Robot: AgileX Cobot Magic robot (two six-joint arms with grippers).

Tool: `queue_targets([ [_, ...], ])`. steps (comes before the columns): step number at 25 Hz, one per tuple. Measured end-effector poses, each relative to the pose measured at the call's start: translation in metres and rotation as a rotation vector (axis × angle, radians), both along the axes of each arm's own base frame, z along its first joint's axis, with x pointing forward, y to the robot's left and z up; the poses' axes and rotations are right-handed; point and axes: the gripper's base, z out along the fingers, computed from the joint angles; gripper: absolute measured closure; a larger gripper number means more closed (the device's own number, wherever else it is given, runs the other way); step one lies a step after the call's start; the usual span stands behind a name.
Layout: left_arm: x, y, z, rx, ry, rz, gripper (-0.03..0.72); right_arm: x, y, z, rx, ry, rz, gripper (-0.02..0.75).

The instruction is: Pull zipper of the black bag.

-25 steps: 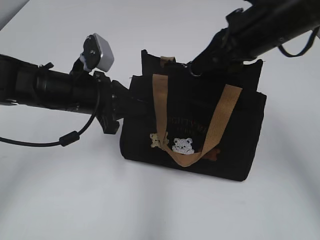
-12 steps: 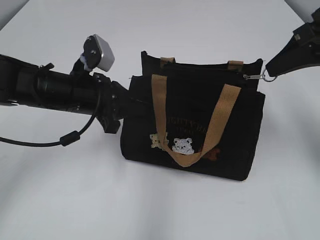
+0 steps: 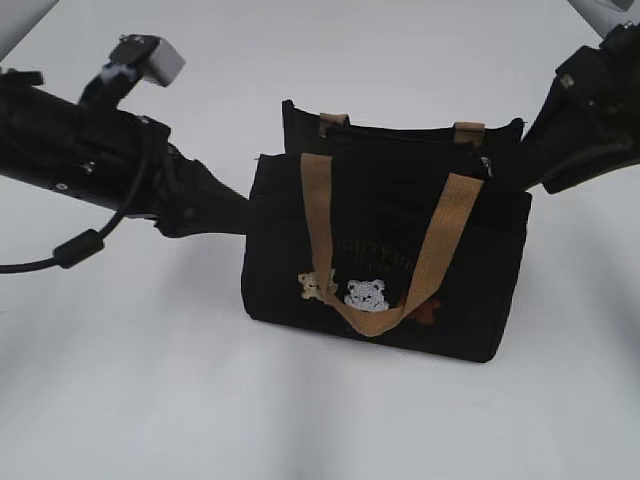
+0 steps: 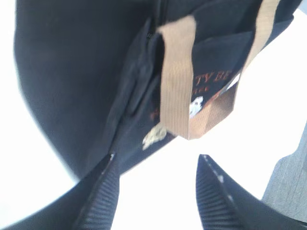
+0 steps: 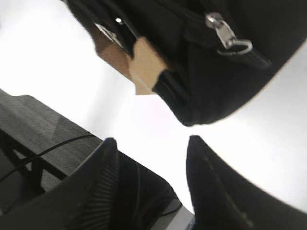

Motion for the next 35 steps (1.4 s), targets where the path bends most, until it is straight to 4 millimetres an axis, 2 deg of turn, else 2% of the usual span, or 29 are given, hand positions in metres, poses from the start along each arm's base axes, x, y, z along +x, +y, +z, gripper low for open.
queue_targets([
  [3, -0.022, 0.015, 0.019, 0.036, 0.077, 0.121, 0.337, -0.02, 0.0, 0.007, -0.121, 0.014, -0.06, 0.372],
  [8, -0.072, 0.044, 0.043, 0.061, 0.093, 0.302, 0.361, -0.08, -0.008, 0.011, -0.284, -0.027, -0.12, 0.392],
  [13, -0.142, 0.084, 0.056, 0.115, 0.039, 0.455, 0.365, -0.152, -0.028, -0.009, -0.316, -0.073, -0.156, 0.421],
  [15, -0.173, 0.101, 0.063, 0.132, -0.021, 0.488, 0.365, -0.186, -0.036, -0.016, -0.299, -0.145, -0.167, 0.423],
  [19, -0.219, 0.127, 0.073, 0.113, -0.159, 0.566, 0.365, -0.228, -0.047, -0.036, -0.301, -0.28, -0.153, 0.423],
  [21, -0.239, 0.138, 0.075, 0.092, -0.24, 0.596, 0.365, -0.241, -0.051, -0.036, -0.287, -0.407, -0.149, 0.423],
  [25, -0.262, 0.15, 0.068, 0.062, -0.331, 0.63, 0.365, -0.263, -0.057, -0.036, -0.238, -0.626, -0.176, 0.425],
  [29, -0.277, 0.155, 0.054, 0.045, -0.355, 0.633, 0.365, -0.278, -0.06, -0.035, -0.206, -0.741, -0.196, 0.425],
  [35, -0.283, 0.157, 0.053, 0.021, -0.377, 0.635, 0.377, -0.286, -0.062, -0.035, -0.19, -0.8, -0.21, 0.427],
])
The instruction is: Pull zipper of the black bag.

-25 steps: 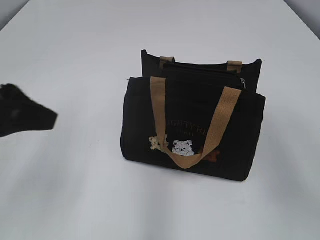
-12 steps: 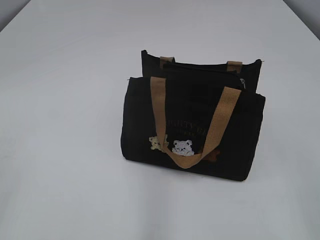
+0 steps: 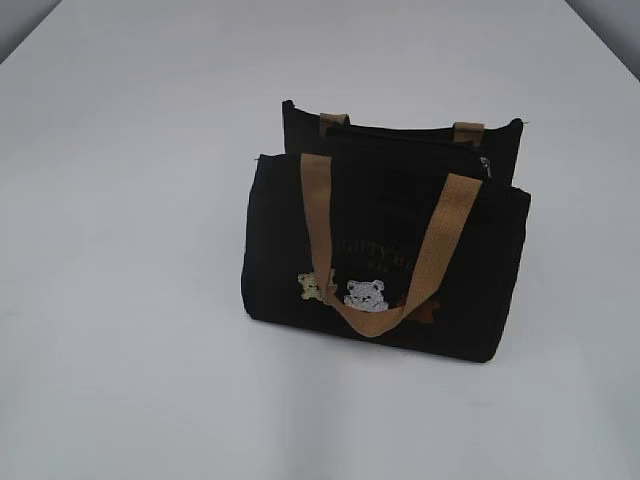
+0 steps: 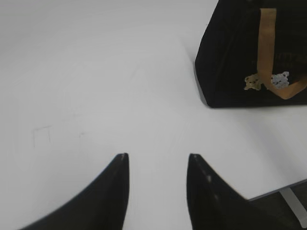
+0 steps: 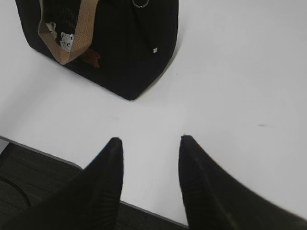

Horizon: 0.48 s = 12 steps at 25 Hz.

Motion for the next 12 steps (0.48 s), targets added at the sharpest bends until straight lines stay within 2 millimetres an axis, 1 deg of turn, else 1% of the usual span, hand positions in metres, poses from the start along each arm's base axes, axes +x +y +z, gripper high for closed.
queue_targets([
  [6, -0.0001, -0.0001, 0.0001, -0.003, 0.0, 0.0, 0.431, 0.0003, -0.0004, -0.0002, 0.008, 0.003, -0.011, 0.428],
  [12, -0.0001, -0.0001, 0.0001, -0.003, 0.0, 0.0, 0.445, 0.0005, -0.0004, 0.0, 0.01, 0.0, -0.012, 0.429],
])
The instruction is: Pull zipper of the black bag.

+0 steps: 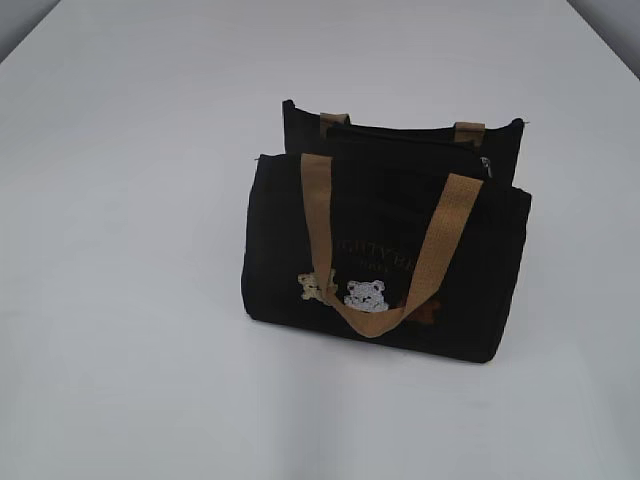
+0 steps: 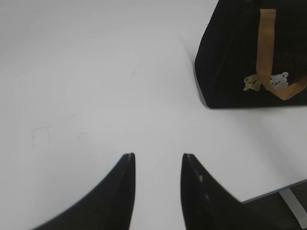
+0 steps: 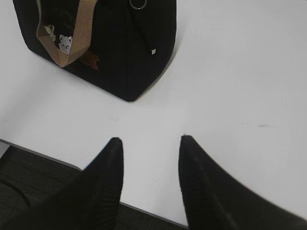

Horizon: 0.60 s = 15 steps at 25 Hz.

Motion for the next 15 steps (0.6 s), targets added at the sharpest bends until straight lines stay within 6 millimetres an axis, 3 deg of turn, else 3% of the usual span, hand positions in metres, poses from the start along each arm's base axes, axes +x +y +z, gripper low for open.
queue_targets([
  [4, -0.0002, -0.0002, 0.0, -0.001, -0.001, 0.019, 0.445, 0.0001, 0.0, 0.0, 0.0, 0.0, -0.012, 0.429],
  [11, 0.0002, -0.0033, 0.0, -0.003, 0.0, 0.3, 0.445, 0.002, 0.0015, -0.0002, 0.0, 0.0, -0.217, 0.429],
  [15, 0.0003, -0.0035, 0.0, -0.003, 0.0, 0.315, 0.446, 0.0021, 0.0016, -0.0002, 0.0, 0.0, -0.229, 0.429],
])
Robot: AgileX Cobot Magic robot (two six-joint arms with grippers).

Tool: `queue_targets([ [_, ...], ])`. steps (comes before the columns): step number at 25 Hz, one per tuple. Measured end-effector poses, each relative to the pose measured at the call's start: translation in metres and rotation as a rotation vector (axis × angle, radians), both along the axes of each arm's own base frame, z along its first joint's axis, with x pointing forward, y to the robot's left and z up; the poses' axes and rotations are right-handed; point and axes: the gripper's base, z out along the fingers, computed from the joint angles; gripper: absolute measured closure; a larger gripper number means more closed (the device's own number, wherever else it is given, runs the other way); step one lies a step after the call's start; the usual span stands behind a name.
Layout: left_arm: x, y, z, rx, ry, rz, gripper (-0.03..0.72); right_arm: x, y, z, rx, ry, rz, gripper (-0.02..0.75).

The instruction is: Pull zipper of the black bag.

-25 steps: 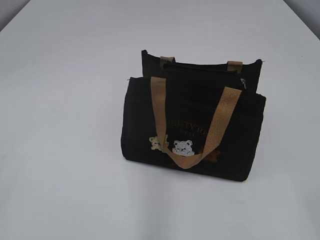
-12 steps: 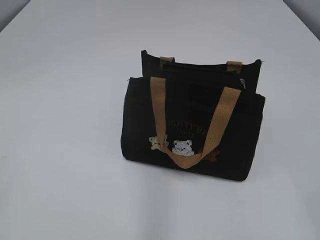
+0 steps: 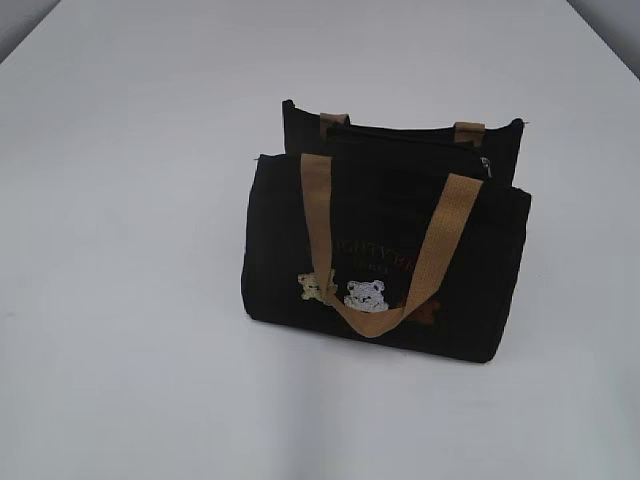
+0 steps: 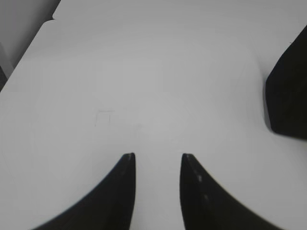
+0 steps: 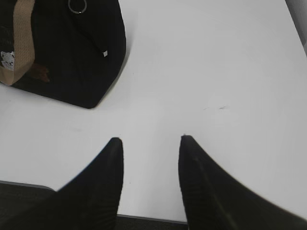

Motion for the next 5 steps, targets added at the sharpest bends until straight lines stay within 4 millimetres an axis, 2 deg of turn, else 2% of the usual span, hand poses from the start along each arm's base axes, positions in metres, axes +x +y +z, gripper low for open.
queue_targets([
  [5, 0.0, 0.0, 0.0, -0.001, 0.0, 0.0, 0.446, 0.0, 0.0, 0.0, 0.0, 0.0, 0.0, 0.429],
])
